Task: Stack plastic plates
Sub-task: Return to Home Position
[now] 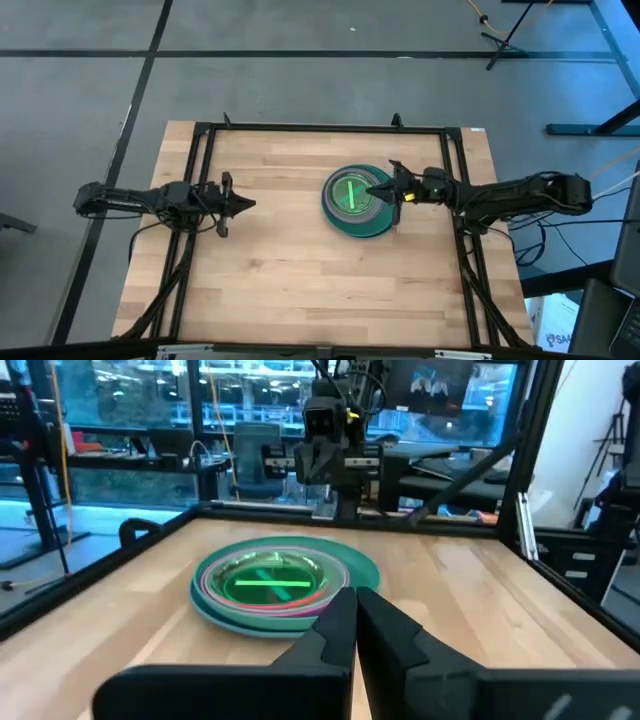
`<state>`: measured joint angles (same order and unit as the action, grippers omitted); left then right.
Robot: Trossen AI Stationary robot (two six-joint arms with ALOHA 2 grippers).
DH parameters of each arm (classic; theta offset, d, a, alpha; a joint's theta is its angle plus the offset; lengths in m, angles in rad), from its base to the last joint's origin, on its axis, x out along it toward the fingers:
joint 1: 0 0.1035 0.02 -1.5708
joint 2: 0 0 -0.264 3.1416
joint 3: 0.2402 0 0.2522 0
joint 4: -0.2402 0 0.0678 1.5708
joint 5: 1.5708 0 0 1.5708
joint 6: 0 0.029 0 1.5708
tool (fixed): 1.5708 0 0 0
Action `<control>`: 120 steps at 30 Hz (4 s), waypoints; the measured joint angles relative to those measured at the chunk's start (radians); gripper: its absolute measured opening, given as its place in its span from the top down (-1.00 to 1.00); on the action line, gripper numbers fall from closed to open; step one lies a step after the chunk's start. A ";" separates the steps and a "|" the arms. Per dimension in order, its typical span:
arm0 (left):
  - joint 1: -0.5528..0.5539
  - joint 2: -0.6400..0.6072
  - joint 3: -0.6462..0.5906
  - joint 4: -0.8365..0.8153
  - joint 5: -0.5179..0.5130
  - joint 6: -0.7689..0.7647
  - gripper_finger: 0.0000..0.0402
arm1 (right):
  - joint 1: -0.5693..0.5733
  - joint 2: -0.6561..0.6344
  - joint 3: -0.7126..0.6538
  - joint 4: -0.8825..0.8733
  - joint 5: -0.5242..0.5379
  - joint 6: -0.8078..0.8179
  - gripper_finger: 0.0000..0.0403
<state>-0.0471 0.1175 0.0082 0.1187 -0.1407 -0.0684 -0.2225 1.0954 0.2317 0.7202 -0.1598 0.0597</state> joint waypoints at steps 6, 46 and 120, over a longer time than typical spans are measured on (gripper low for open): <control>0.001 -0.118 0.000 -0.083 -0.018 0.001 0.97 | -0.045 0.000 0.001 0.024 -0.049 0.011 1.00; 0.000 -0.115 0.002 -0.054 -0.071 -0.085 0.97 | -0.183 -0.544 -0.225 -0.327 0.011 0.044 1.00; -0.004 -0.110 0.000 -0.077 -0.056 0.019 0.97 | 0.124 -1.088 -0.143 -0.957 0.273 0.039 1.00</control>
<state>-0.0509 0.0071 0.0078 0.0422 -0.1967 -0.0490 -0.0986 0.0074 0.0883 -0.2367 0.1127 0.0990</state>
